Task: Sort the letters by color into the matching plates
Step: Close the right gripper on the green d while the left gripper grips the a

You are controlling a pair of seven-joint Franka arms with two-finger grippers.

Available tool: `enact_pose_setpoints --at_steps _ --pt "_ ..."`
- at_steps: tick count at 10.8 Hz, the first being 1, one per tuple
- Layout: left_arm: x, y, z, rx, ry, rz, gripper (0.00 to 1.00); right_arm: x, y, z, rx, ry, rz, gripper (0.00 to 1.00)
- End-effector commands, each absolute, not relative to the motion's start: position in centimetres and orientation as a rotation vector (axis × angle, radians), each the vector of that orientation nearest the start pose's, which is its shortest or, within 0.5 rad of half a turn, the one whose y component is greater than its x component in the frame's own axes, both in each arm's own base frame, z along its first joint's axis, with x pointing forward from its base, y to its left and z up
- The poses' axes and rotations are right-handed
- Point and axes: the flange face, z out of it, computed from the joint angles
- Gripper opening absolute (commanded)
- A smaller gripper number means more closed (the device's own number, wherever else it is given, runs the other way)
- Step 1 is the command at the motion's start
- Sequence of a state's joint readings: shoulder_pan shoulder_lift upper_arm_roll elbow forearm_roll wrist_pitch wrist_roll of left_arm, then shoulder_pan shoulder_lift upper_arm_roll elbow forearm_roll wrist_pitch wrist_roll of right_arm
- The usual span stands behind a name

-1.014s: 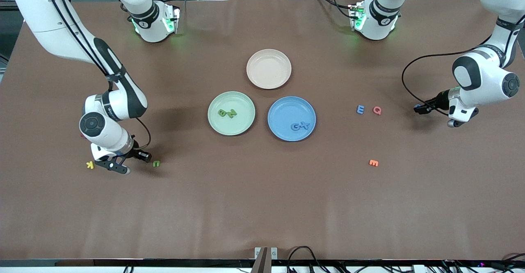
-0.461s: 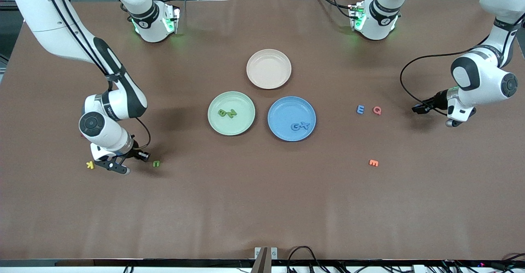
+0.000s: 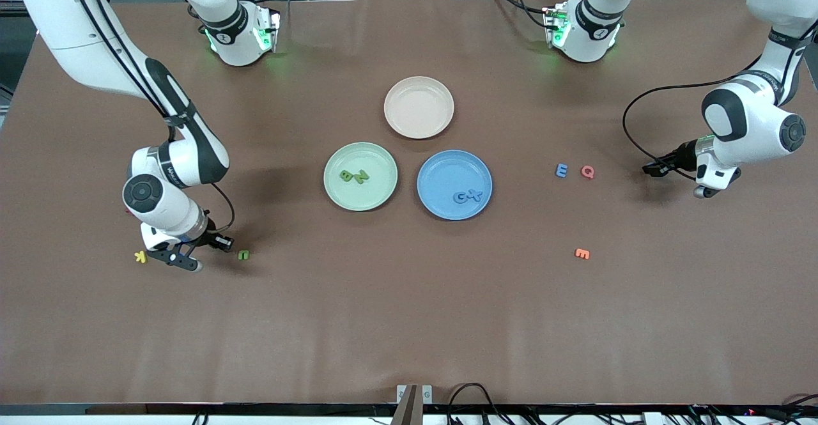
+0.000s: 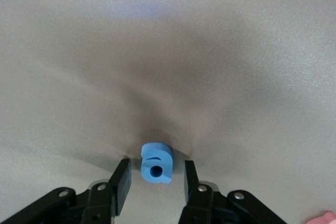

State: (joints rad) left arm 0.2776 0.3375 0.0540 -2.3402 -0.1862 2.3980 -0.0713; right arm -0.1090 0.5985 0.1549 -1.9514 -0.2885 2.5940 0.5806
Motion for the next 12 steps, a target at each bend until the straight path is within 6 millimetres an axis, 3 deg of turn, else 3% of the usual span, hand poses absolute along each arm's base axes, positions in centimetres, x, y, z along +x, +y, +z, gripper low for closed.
enact_pose_setpoints --at_steps 1,4,8,12 --pt "46.0 15.7 17.1 -3.137 -0.879 0.395 0.44 61.8 2.2 18.5 -3.16 0.497 -0.131 0.24" --pt "46.2 15.5 17.3 -3.14 -0.874 0.391 0.0 61.8 2.2 19.0 -3.161 0.498 -0.137 0.24" --pt "46.8 14.7 17.6 -3.141 -0.849 0.38 0.0 62.0 3.6 20.6 -3.154 0.49 -0.15 0.24" --pt "50.2 11.7 20.2 -3.168 -0.807 0.302 0.0 61.6 8.8 22.4 -3.087 0.507 -0.121 0.24"
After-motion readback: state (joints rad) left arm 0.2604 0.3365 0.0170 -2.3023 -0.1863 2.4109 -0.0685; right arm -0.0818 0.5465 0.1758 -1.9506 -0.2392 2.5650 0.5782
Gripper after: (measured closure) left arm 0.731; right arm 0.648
